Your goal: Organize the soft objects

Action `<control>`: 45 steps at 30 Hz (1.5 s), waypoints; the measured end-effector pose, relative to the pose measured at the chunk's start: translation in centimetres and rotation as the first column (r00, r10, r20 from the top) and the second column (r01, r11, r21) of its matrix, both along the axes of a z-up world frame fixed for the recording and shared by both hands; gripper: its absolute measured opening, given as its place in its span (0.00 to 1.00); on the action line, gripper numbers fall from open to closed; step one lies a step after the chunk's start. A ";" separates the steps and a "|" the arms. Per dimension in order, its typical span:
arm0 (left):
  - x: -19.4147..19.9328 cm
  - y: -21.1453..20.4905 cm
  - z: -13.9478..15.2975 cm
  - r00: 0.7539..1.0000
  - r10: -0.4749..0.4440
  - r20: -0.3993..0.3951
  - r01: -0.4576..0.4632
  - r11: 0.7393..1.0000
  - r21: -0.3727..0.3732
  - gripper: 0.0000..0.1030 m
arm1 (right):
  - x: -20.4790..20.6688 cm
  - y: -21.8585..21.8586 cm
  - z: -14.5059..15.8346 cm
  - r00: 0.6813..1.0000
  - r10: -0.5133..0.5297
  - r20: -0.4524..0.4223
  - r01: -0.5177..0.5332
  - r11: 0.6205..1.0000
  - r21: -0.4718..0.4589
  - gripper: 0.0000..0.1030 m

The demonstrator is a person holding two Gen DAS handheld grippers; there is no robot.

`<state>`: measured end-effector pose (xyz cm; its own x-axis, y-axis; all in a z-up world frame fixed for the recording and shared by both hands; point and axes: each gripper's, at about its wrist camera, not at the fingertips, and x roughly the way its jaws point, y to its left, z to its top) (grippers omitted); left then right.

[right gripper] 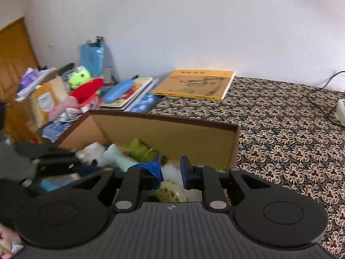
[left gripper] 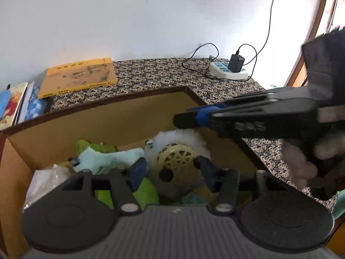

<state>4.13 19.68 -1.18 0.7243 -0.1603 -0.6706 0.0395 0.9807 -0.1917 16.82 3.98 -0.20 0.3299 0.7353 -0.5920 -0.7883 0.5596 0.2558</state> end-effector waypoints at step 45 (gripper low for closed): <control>-2.2 -1.1 3.5 0.973 0.199 -0.117 -0.172 0.962 0.210 0.63 | -7.6 -2.8 2.4 0.938 -0.346 -0.020 0.339 0.929 -0.151 0.07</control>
<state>1.89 18.54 2.28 0.6288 0.1137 -0.7692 -0.1598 0.9870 0.0153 9.25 1.17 2.22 0.5171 0.4891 -0.7024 -0.5320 0.8265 0.1838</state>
